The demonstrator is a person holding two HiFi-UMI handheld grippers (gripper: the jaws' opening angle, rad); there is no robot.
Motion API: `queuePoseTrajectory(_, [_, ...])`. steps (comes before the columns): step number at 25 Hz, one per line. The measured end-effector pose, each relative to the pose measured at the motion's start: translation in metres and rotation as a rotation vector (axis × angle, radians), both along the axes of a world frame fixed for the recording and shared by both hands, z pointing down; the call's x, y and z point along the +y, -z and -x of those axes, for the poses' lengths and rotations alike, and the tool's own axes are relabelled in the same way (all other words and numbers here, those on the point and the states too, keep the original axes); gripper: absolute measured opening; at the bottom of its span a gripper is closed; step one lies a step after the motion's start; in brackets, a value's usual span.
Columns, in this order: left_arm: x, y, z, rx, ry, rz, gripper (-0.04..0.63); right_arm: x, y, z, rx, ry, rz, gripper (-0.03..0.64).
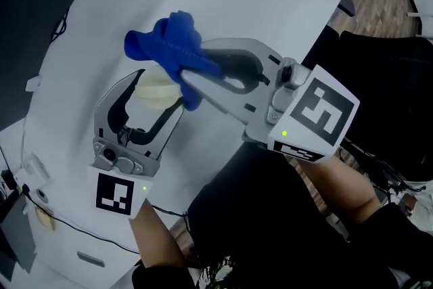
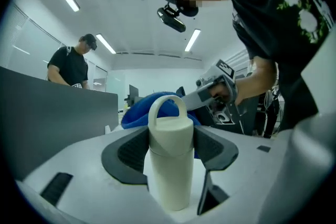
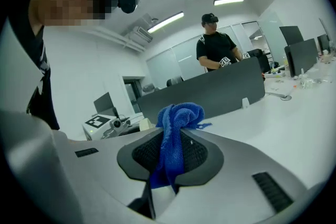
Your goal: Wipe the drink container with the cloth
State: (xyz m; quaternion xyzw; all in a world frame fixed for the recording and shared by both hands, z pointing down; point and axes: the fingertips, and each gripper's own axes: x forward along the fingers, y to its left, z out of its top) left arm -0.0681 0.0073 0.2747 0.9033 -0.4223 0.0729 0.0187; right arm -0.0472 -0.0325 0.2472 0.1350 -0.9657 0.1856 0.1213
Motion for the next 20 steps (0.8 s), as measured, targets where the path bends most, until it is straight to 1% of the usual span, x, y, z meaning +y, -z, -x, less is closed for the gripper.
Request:
queuePoseTrajectory(2, [-0.002,0.002,-0.001,0.013,-0.008,0.002,0.264,-0.003,-0.004,0.002,-0.013,-0.02,0.006,0.061])
queuePoseTrajectory(4, [-0.003,0.002,-0.002,0.024,-0.005,-0.002,0.264,-0.007,-0.025,-0.001,0.021,-0.04,0.037,0.057])
queuePoseTrajectory(7, [-0.002,0.002,-0.003,0.026,-0.008,-0.011,0.262,-0.005,-0.067,-0.003,0.137,-0.039,0.048,0.052])
queuePoseTrajectory(10, [-0.001,0.0,-0.002,0.029,-0.011,-0.014,0.262,-0.001,-0.117,-0.003,0.278,-0.026,0.044,0.048])
queuePoseTrajectory(13, [0.0,-0.001,-0.002,0.031,-0.01,-0.008,0.262,0.002,-0.156,-0.002,0.411,0.021,0.037,0.048])
queuePoseTrajectory(15, [-0.001,0.0,-0.002,0.026,-0.003,-0.007,0.262,0.003,-0.168,-0.001,0.476,0.057,0.018,0.047])
queuePoseTrajectory(17, [-0.002,-0.002,-0.002,0.011,0.021,0.009,0.262,0.003,-0.171,0.002,0.495,0.072,-0.003,0.048])
queuePoseTrajectory(18, [-0.001,-0.004,-0.002,-0.004,0.049,0.027,0.264,0.003,-0.172,0.003,0.494,0.073,-0.012,0.048])
queuePoseTrajectory(19, [-0.001,-0.007,-0.002,-0.024,0.094,0.045,0.28,0.004,-0.173,0.003,0.493,0.073,-0.022,0.048])
queuePoseTrajectory(20, [-0.001,-0.008,-0.002,-0.043,0.157,0.059,0.29,0.004,-0.173,0.003,0.493,0.072,-0.035,0.049])
